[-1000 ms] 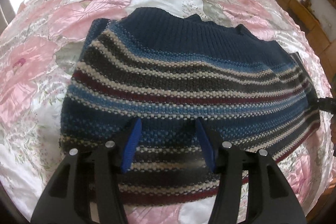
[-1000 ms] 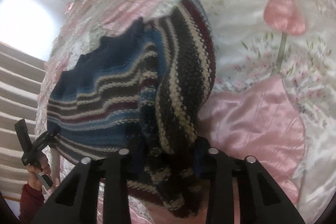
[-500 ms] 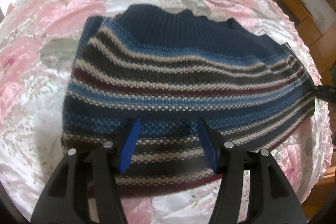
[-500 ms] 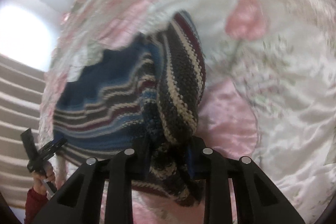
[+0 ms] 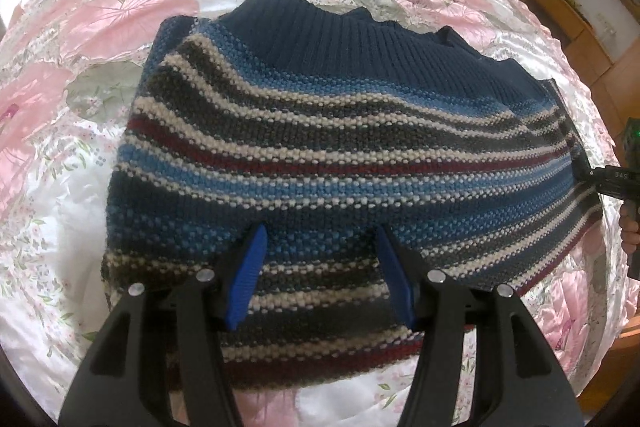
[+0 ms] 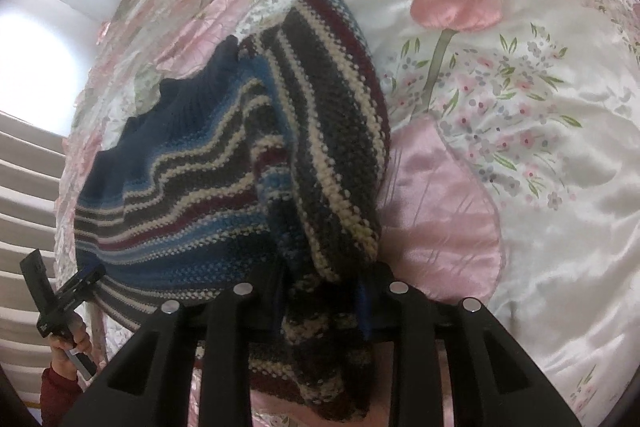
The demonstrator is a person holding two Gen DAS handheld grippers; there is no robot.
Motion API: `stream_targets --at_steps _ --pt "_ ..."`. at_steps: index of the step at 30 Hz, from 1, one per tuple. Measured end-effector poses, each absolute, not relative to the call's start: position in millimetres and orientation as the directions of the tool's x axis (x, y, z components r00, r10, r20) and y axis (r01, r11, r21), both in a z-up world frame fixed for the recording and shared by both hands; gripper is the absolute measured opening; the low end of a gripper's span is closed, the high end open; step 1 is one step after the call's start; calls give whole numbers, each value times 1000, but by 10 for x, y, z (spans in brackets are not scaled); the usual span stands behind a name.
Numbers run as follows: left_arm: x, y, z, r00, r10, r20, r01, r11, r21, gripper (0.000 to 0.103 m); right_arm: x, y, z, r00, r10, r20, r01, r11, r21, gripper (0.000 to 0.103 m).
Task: Fold small clothes
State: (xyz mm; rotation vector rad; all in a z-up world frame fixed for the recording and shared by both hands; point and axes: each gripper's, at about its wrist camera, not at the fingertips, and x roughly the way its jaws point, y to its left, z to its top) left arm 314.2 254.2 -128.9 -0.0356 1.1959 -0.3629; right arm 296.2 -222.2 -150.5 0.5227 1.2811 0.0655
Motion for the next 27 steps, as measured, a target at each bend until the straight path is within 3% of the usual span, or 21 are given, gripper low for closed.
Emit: stream_targets --at_steps 8,16,27 --pt "3082 2637 -1033 334 -334 -881 230 936 -268 62 3031 -2048 -1122 313 290 -904 253 892 374 29" --pt "2966 2992 -725 396 -360 -845 221 930 -293 64 3253 -1040 -565 318 221 -922 98 959 264 28" --pt "2879 3176 -762 386 -384 -839 238 920 -312 64 3544 300 -600 270 260 -927 -94 965 243 28"
